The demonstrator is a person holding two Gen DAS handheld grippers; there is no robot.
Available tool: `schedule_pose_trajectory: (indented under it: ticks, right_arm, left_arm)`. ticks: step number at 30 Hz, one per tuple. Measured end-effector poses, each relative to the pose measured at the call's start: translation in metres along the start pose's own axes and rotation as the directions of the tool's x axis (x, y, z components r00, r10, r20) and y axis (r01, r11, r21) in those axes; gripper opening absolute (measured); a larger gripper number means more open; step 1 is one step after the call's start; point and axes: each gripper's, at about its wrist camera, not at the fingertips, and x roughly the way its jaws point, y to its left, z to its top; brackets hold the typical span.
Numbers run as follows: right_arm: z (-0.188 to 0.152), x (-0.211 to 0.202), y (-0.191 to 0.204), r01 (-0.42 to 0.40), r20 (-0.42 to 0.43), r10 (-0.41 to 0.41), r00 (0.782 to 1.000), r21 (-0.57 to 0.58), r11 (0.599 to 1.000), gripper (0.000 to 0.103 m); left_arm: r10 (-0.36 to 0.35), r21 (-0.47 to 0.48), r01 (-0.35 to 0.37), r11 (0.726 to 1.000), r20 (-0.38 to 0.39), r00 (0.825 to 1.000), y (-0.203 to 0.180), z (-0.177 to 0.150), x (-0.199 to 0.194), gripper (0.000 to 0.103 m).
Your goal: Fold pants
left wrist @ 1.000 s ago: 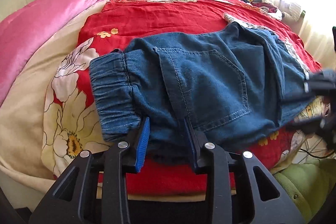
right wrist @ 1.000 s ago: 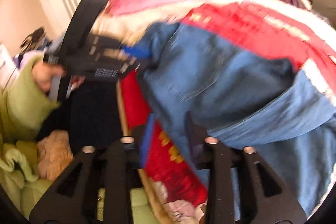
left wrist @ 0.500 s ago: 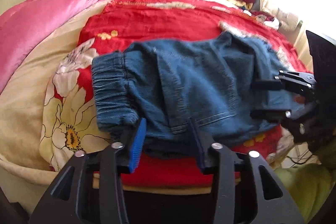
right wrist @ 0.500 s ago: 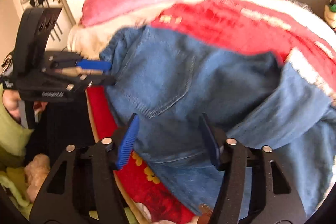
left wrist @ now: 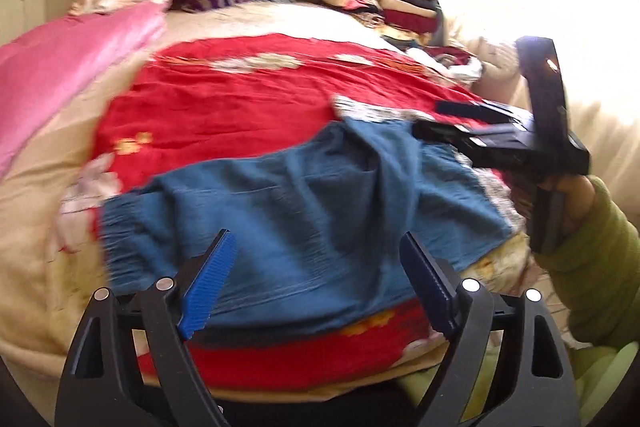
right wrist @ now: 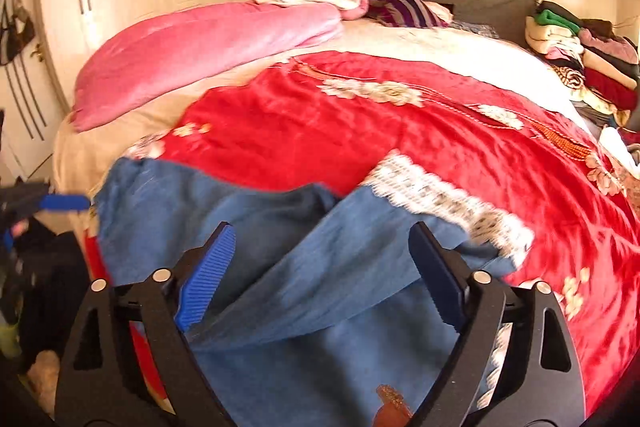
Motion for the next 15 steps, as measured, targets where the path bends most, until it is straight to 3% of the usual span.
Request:
schedule_pose_trajectory:
  ticks: [6,11,15]
  right_arm:
    - [0.028,0.032,-0.028,0.026,-0.063,-0.024,0.998,0.025,0.999,0.084]
    - [0.046,0.079,-0.048,-0.011,-0.165,0.023,0.986,0.076,0.997,0.085]
    - [0.052,0.117,-0.053,0.027,-0.23,-0.008,0.973,0.082,0.996,0.085]
  left_arm:
    - [-0.094,0.007,0.095,0.995,-0.1,0.99,-0.025,0.01,0.054,0.081]
    - [-0.147,-0.04,0.143,0.989,-0.137,0.98,-0.037,0.014,0.092,0.062]
    - [-0.156,-0.076,0.145,0.986,-0.155,0.976,-0.041,0.012,0.118,0.052]
